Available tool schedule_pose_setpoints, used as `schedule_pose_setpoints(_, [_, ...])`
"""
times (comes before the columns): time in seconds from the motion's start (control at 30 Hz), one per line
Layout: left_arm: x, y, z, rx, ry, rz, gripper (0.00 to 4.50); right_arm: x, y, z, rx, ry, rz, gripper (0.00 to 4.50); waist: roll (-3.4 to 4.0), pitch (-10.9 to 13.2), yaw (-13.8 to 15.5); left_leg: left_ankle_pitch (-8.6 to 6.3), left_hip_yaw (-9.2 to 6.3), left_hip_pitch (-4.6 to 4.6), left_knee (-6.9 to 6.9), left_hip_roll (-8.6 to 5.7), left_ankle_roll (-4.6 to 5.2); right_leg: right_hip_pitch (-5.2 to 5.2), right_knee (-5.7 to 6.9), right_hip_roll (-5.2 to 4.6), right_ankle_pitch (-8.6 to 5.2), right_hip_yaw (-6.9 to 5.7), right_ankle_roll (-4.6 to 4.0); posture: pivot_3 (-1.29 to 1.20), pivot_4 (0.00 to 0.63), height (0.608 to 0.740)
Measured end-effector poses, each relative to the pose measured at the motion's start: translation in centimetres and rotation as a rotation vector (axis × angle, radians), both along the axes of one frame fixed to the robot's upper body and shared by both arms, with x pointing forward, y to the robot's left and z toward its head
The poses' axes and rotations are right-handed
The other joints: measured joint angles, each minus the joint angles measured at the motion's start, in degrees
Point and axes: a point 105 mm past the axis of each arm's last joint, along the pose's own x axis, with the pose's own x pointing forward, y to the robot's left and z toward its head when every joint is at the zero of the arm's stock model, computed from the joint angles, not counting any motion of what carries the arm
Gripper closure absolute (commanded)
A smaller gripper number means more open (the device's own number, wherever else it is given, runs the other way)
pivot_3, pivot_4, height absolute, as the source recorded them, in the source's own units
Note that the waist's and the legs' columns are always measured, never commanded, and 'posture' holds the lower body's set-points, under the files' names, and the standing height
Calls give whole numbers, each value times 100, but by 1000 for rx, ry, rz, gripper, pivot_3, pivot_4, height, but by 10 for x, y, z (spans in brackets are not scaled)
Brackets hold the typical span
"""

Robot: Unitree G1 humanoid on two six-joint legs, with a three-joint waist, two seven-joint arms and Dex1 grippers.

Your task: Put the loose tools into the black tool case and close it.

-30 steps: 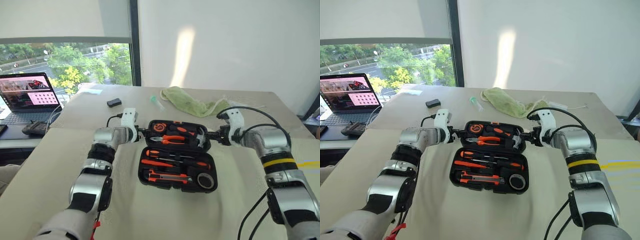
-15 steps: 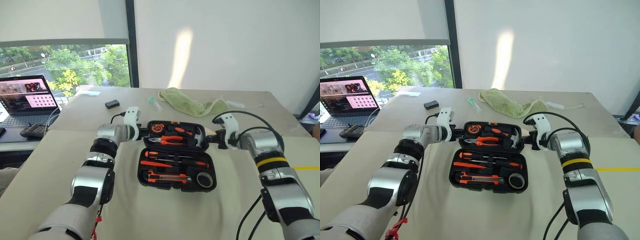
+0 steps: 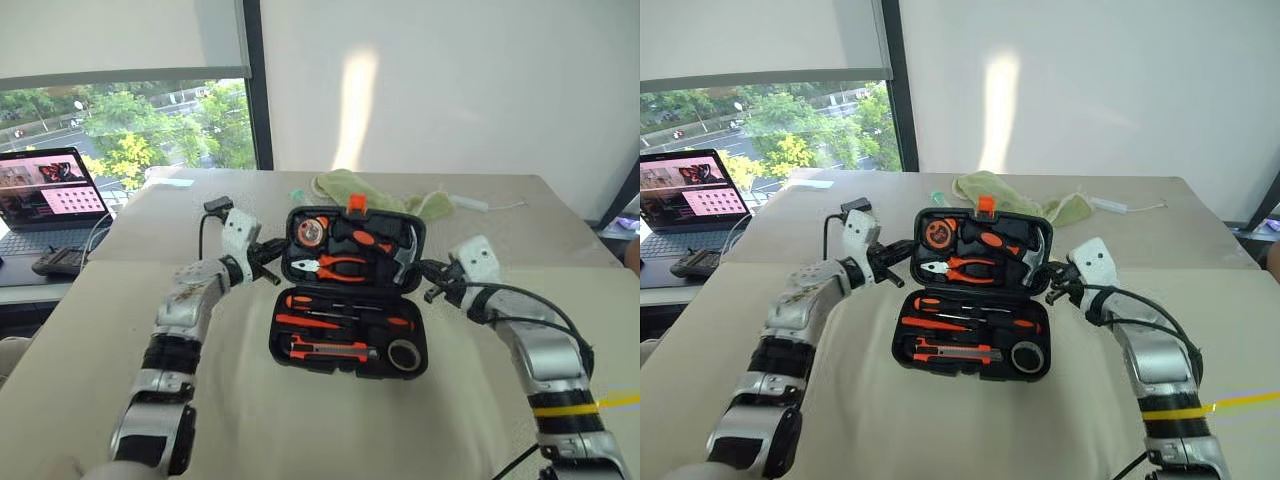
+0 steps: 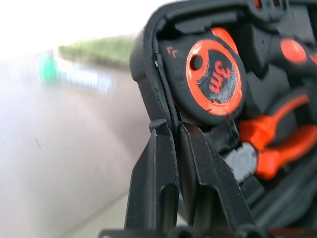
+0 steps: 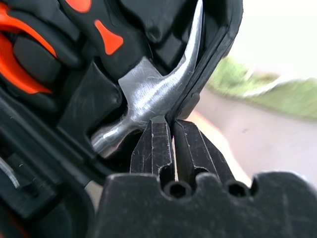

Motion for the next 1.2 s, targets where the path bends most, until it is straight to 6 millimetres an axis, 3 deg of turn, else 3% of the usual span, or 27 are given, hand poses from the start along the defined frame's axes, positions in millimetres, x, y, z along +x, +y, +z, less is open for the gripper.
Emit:
schedule_pose_setpoints(0.1, [-28, 5, -6, 171, -156, -89, 4421, -30, -1, -8, -155, -39, 17, 4500, 1, 0, 24, 3, 5, 4, 3, -4, 6, 10, -12, -2, 0, 0, 0, 0, 150, 740])
schedule_pose_setpoints(0.17, [-35, 8, -11, 243, -202, -119, 4500, -44, 0, -13, -240, -49, 40, 3692, 1, 0, 52, 9, 7, 11, 13, -5, 18, 22, -38, -3, 3, 0, -4, 0, 150, 740])
schedule_pose_setpoints(0.3, [-58, 26, -37, 374, -176, -217, 3200, -85, 5, -33, -381, -19, 147, 2477, 11, 5, 72, -25, 9, 113, -4, 9, 72, 127, -48, -2, 0, -1, -6, 0, 150, 740])
schedule_pose_setpoints(0.43, [-78, 52, -69, 405, -14, -239, 2036, -124, -6, -62, -448, 180, 209, 1185, 10, 8, 85, -40, 6, 143, 4, 19, 97, 162, -47, -7, -1, -2, -6, 0, 150, 740])
schedule_pose_setpoints(0.5, [-88, 78, -78, 403, 96, -193, 1841, -148, -13, -69, -410, 304, 205, 1155, 10, 9, 114, -42, -1, 164, 5, 31, 97, 184, -48, -10, -1, -2, -7, 0, 150, 740])
schedule_pose_setpoints(0.57, [-80, 97, -73, 294, 183, -77, 1841, -161, -17, -66, -336, 382, 191, 1155, 9, 10, 142, -41, -11, 170, 10, 36, 97, 193, -51, -17, -2, -3, -5, 0, 150, 740])
schedule_pose_setpoints(0.6, [-74, 104, -70, 247, 217, -27, 2009, -168, -16, -65, -299, 419, 198, 1676, 9, 10, 163, -41, -14, 174, 14, 36, 96, 192, -50, -17, -7, -4, 3, 0, 150, 740])
schedule_pose_setpoints(0.67, [-62, 113, -62, 159, 253, 55, 2542, -181, -9, -61, -212, 494, 247, 2242, 9, 11, 211, -41, -18, 184, 14, 37, 96, 192, -51, -18, -14, -7, 16, 0, 150, 740])
schedule_pose_setpoints(0.77, [-43, 98, -46, 18, 258, 85, 3719, -192, 15, -58, -121, 575, 380, 3309, -2, 10, 262, -41, -19, 188, 16, 31, 95, 198, -53, -20, 2, -4, -3, 0, 150, 740])
schedule_pose_setpoints(0.83, [-36, 76, -38, -45, 257, 53, 4487, -189, 32, -58, -105, 592, 464, 4038, -25, 6, 264, -40, -18, 182, 17, 28, 93, 197, -50, -20, 4, -3, -5, 0, 150, 740])
schedule_pose_setpoints(0.9, [-32, 56, -33, -70, 265, 14, 4500, -175, 42, -63, -120, 582, 483, 4459, -34, 4, 235, -35, -17, 162, 17, 23, 84, 187, -48, -17, 7, -3, -12, 0, 150, 740])
schedule_pose_setpoints(1.07, [-27, 17, -14, -118, 275, -76, 4500, -113, 28, -81, -141, 545, 279, 4459, -39, 8, 189, -10, -18, 139, 16, 13, 35, 167, -46, -8, 10, -5, -17, 0, 150, 740])
schedule_pose_setpoints(1.2, [-22, -17, 8, -116, 269, -159, 4500, -49, 6, -61, -153, 436, 92, 4459, -35, 28, 148, -13, -14, 133, 51, 6, 58, 179, -48, -5, 21, -5, -18, 0, 150, 740])
